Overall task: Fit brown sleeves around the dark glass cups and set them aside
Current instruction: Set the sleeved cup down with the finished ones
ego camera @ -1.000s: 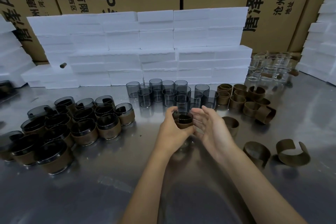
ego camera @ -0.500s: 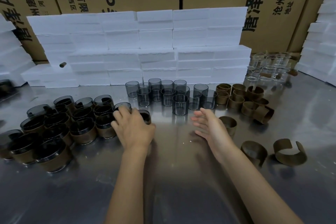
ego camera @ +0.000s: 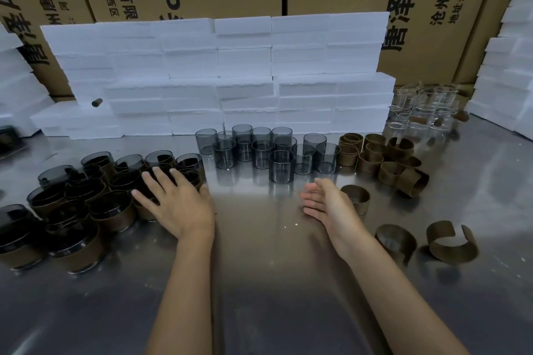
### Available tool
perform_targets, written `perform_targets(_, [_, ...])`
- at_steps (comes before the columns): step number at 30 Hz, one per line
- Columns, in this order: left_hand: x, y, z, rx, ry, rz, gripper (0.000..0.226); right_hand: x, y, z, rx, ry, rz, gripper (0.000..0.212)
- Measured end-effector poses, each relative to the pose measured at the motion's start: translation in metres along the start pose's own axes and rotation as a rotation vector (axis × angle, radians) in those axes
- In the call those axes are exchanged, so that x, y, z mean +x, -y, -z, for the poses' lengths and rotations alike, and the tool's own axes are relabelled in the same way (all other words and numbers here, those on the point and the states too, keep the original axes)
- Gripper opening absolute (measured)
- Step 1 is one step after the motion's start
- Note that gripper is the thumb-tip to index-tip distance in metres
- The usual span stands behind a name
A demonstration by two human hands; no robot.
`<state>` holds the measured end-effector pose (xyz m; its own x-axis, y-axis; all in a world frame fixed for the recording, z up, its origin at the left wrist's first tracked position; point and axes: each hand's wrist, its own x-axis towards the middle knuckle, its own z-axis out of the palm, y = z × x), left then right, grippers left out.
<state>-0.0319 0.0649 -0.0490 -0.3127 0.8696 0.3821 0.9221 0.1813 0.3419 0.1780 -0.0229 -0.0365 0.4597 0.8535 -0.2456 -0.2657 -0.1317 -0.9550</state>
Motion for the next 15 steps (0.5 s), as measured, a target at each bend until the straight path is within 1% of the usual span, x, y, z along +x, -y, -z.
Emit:
perform_targets(2, [-0.002, -0.006, 0.001, -0.041, -0.044, -0.032, 0.077, 0.002, 0.000, 0.001, 0.012, -0.005, -0.016, 0.029])
perform_targets(4, [-0.010, -0.020, 0.001, -0.148, -0.085, -0.175, 0.071, 0.003, 0.001, 0.002, 0.022, -0.013, -0.026, 0.030])
perform_targets(6, [-0.023, -0.039, -0.001, -0.303, -0.097, -0.333, 0.058, 0.004, 0.001, 0.002, 0.035, -0.017, -0.038, 0.027])
perform_targets(7, [-0.030, -0.050, -0.004, -0.393, -0.071, -0.387, 0.052, 0.004, 0.000, 0.002, 0.040, -0.017, -0.041, 0.026])
perform_targets(8, [-0.037, -0.061, -0.008, -0.473, -0.011, -0.423, 0.049, 0.004, 0.000, 0.002, 0.040, -0.016, -0.041, 0.025])
perform_targets(10, [-0.047, -0.082, -0.017, -0.573, 0.163, -0.458, 0.050, 0.004, -0.001, 0.003, 0.037, -0.012, -0.037, 0.024])
perform_targets(12, [-0.049, -0.096, -0.027, -0.623, 0.292, -0.445, 0.053, 0.004, -0.002, 0.003, 0.043, -0.004, -0.033, 0.023])
perform_targets(13, [-0.048, -0.101, -0.032, -0.638, 0.325, -0.430, 0.052, 0.004, -0.003, 0.004, 0.052, -0.004, -0.034, 0.023])
perform_targets(15, [-0.045, -0.108, -0.040, -0.668, 0.335, -0.411, 0.046, 0.005, -0.003, 0.004, 0.070, -0.009, -0.041, 0.022])
